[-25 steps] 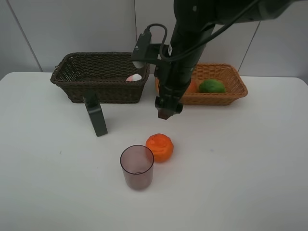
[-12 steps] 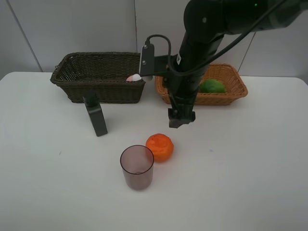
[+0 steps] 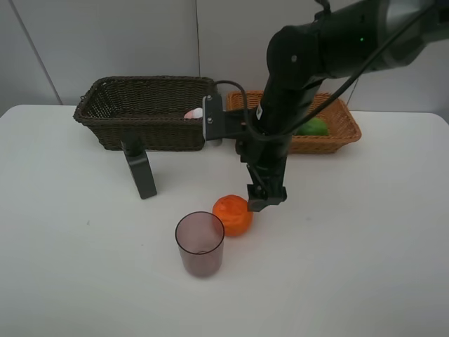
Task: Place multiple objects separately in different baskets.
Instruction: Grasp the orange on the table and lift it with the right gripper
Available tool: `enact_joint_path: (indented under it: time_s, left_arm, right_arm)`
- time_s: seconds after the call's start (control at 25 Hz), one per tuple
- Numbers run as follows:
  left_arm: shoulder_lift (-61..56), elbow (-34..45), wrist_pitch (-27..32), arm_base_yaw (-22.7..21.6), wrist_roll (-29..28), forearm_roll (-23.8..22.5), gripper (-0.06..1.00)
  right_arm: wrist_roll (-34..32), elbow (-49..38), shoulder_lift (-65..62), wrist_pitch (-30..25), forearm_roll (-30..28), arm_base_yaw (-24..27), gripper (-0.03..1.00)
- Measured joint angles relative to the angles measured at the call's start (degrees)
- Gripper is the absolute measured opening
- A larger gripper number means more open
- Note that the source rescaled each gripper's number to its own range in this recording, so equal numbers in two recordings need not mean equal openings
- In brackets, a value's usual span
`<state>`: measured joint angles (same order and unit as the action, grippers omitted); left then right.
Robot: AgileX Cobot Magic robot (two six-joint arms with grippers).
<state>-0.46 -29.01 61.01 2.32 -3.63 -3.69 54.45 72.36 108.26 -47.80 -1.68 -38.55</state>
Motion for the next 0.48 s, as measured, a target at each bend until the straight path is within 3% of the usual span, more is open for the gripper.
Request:
enact_joint_path:
  time_s: [0.48]
  left_arm:
    - [0.00,0.00,0.00,0.00,0.00,0.00,0.90]
  right_arm:
    - [3.20,-0.50,3.38,2.47,3.52,0.00,0.98]
